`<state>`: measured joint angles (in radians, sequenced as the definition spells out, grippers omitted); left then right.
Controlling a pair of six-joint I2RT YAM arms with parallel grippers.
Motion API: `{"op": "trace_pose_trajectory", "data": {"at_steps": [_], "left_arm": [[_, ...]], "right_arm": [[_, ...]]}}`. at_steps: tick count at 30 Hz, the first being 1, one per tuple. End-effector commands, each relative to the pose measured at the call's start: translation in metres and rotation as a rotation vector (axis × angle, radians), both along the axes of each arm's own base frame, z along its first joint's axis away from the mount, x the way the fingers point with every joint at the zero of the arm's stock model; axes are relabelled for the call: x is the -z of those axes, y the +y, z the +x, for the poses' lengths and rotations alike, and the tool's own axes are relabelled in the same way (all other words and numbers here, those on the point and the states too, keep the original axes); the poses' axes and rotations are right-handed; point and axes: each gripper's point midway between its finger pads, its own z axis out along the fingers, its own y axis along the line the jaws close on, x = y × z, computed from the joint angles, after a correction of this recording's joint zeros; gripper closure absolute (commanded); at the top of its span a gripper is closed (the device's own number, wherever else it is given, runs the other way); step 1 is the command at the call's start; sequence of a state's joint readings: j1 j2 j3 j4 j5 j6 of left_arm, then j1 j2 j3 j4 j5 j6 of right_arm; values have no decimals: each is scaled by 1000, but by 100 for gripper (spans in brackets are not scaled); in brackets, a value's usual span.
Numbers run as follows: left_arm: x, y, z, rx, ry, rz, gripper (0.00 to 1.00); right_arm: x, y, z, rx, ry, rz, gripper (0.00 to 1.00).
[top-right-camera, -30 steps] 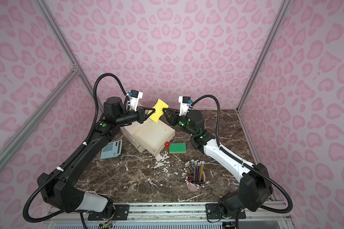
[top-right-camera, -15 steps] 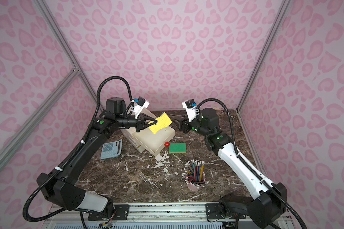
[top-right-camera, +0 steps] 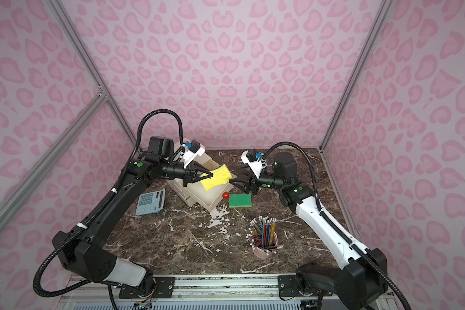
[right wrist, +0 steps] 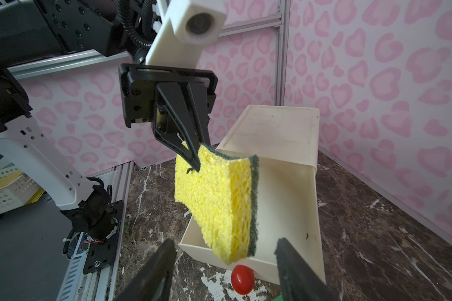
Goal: Take the sponge out of the drawer
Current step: Pick up the sponge from the drawer.
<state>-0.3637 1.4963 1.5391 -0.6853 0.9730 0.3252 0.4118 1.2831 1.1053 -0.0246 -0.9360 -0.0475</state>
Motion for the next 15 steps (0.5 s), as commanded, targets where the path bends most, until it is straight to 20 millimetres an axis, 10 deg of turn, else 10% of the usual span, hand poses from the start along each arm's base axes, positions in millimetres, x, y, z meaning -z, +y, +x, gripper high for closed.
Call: {"op": "trace_pose_trajectory", "data": {"at_steps": [1, 15], "left_arm": [[-5, -1, -11, 46, -17, -14, 97], [5, -4, -11, 45, -10, 29, 97]], "right_arm": [[0, 6, 5, -30, 14, 12, 39], [16, 22, 12, -105, 116, 6, 61]]}}
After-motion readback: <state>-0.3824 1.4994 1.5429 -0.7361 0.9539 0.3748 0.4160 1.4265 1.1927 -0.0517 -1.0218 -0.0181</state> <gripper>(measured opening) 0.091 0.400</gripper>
